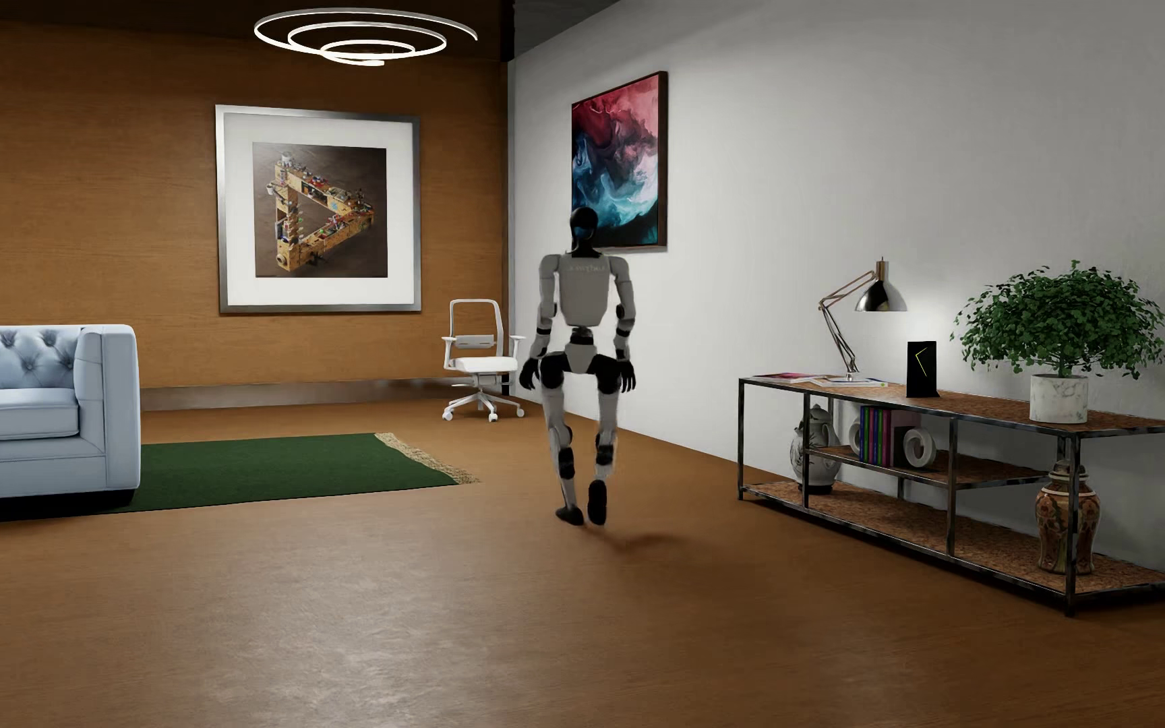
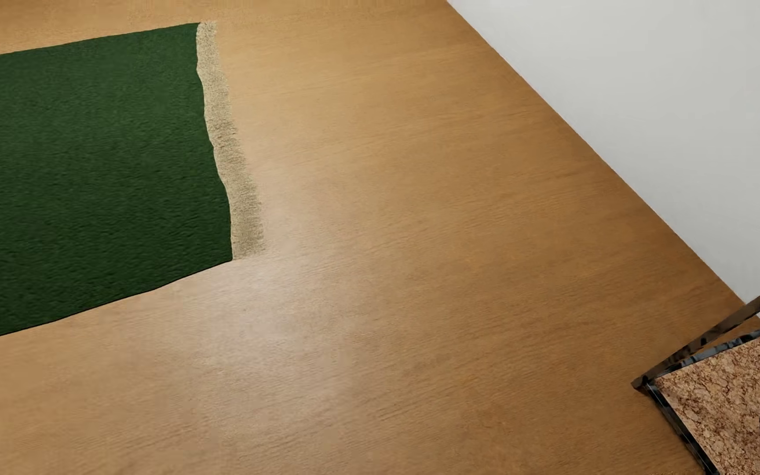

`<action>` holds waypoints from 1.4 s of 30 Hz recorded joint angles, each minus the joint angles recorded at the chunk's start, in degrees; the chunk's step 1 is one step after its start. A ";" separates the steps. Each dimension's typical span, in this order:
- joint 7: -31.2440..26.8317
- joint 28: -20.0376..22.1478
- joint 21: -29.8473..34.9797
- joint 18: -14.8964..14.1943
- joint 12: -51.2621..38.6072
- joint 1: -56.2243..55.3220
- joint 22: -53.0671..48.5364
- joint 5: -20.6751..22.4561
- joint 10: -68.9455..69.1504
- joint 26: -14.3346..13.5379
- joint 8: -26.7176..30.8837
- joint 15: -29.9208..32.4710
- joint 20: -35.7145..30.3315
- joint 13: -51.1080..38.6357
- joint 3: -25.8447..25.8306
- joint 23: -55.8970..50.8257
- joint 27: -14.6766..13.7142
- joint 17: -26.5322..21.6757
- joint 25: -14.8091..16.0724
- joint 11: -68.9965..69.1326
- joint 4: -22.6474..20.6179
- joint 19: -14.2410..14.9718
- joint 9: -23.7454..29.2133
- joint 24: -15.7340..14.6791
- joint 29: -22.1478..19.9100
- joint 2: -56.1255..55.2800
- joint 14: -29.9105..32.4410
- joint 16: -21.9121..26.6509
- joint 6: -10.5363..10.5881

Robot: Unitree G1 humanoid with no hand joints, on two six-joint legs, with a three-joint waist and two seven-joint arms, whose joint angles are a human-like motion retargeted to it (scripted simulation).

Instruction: Walk to the light gray officechair

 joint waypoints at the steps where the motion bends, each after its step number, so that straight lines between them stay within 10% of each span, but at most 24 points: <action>1: 0.88 1.08 -0.40 -0.83 -1.80 2.63 -0.78 -4.13 -0.14 -0.50 -0.10 -3.32 0.85 1.15 -0.70 0.31 0.29 -0.87 -0.06 5.60 -0.21 -2.26 0.24 -0.15 2.05 -5.24 -1.65 0.64 -0.41; 3: 1.14 2.79 -9.73 -2.64 -4.47 7.33 -2.64 -8.26 -0.57 -2.96 -0.94 -5.79 1.85 5.01 -3.25 -1.67 1.41 -0.03 4.09 7.72 -0.57 -11.65 0.47 -0.42 -6.06 -14.48 -4.13 2.67 -0.90; 7: -0.58 3.59 -22.79 -7.21 -9.02 13.97 -9.65 -6.67 2.19 -6.78 -0.60 -7.92 -0.63 11.73 -7.63 -3.97 0.77 2.68 7.40 -18.71 0.01 -12.86 0.05 -1.57 -20.21 -24.36 -10.27 7.90 -0.52; 9: -2.11 3.79 -22.12 -10.04 -10.76 18.30 -12.47 -5.03 0.91 -6.77 -1.00 -2.66 -1.70 13.49 -8.61 -2.39 0.94 3.84 6.05 -46.56 0.21 -11.36 -0.71 -2.80 -15.42 -21.20 -11.91 9.68 -0.12; 11: -4.18 3.88 -20.68 -12.82 -12.55 22.32 -13.56 -3.89 1.02 -6.07 -3.58 -2.53 -2.99 14.45 -8.84 -1.35 1.50 5.38 4.12 -57.73 1.86 -3.66 -1.02 -3.96 -7.13 -17.90 -11.82 10.80 0.46; 13: -6.36 5.10 -19.90 -14.73 -11.08 24.44 -14.50 0.20 5.41 -4.97 -5.28 2.53 -2.05 12.98 -9.30 0.49 2.65 7.63 1.54 -54.18 7.02 -16.55 -0.99 -4.96 -3.72 -15.32 -8.16 10.83 1.63; 17: -14.98 -0.35 -23.35 -6.00 -8.40 10.65 -7.17 6.91 38.77 -1.76 -13.03 -8.03 -9.85 9.20 -9.33 -0.15 3.44 11.66 -1.81 -54.42 24.07 -18.84 -0.52 -2.49 -8.56 -3.51 16.86 10.09 6.01; 18: -17.82 -4.87 -22.78 -3.89 -8.31 5.27 -5.42 8.58 45.64 -2.83 -14.39 -10.13 -13.25 7.81 -8.52 -1.13 1.89 11.51 -2.20 -54.18 26.16 -19.11 -0.16 -0.93 -9.33 -1.34 12.18 11.03 7.15; 21: -24.09 -2.91 -20.54 -4.26 -1.81 -8.21 -5.73 11.29 50.51 -2.76 -14.01 -16.64 -11.59 0.79 -5.68 -3.00 -0.48 8.02 -3.54 -51.08 20.19 -18.84 0.45 -2.06 -8.70 3.34 2.69 7.62 8.63; 25: -19.75 -1.50 -23.71 -5.44 4.63 -16.31 -2.00 12.36 23.55 -2.21 -11.91 -22.62 -12.24 -4.61 -2.83 -13.17 -6.12 4.86 1.99 -50.56 11.17 -18.86 -0.10 -1.70 -16.16 9.73 -1.07 5.09 7.83; 29: -7.87 -5.72 -21.70 -15.39 7.05 -16.35 2.42 13.46 -6.98 -1.98 -9.63 -25.35 -14.25 -7.17 -2.48 -17.81 -7.50 2.76 5.59 -54.31 4.94 -18.26 -1.36 1.08 -18.37 17.47 4.88 5.07 6.53; 30: -5.37 -6.08 -21.44 -13.13 7.31 -16.35 2.60 13.57 -5.00 -1.97 -9.07 -25.76 -14.04 -6.91 -2.48 -17.70 -7.12 3.07 6.28 -53.85 5.32 -18.25 -1.48 1.25 -18.55 19.36 6.82 5.23 6.17; 32: -2.63 -5.49 -19.42 2.86 7.75 -12.66 2.27 11.74 -4.34 -1.69 -6.57 -23.85 -11.83 -5.33 -1.96 -15.31 -5.67 3.84 6.05 -51.34 4.31 -17.24 -1.87 0.88 -18.09 22.45 9.25 4.46 5.08; 33: -1.42 -4.35 -18.26 5.80 7.49 -10.18 2.07 9.79 -4.17 -1.17 -5.36 -20.71 -9.66 -4.06 -1.67 -13.21 -4.73 4.31 6.08 -46.96 3.34 -16.46 -2.01 0.36 -17.86 22.35 8.71 3.65 4.16; 36: 2.11 -1.53 -9.45 5.19 2.76 -3.84 3.50 3.21 -1.00 1.04 0.70 -2.97 -3.28 0.55 -0.84 -4.15 -0.88 3.12 2.86 -16.34 0.70 -0.89 -1.36 0.22 -10.94 10.43 1.74 1.40 1.63; 38: 3.51 0.33 -1.23 4.15 -2.05 1.34 1.14 -1.94 -1.65 0.55 1.67 0.46 0.38 2.38 -0.76 -0.38 -2.07 0.44 -0.77 1.23 -0.92 0.09 -0.84 -0.15 -0.75 -0.59 -1.54 0.61 0.82; 40: 1.81 3.75 -4.67 2.79 -6.05 5.23 -1.66 -5.27 -1.33 -3.15 2.15 -4.44 1.95 5.35 -2.59 0.41 0.27 0.95 1.01 7.36 -2.29 -10.67 -0.48 -0.67 -2.30 -10.05 -4.45 1.21 0.17; 42: -1.30 4.55 -14.86 1.24 -9.55 8.41 -6.33 -5.03 -0.23 -6.26 1.90 -7.76 0.00 9.06 -5.06 -0.12 2.07 4.43 5.19 2.42 -2.85 -15.06 -0.28 -0.95 -13.37 -17.08 -6.92 2.62 0.03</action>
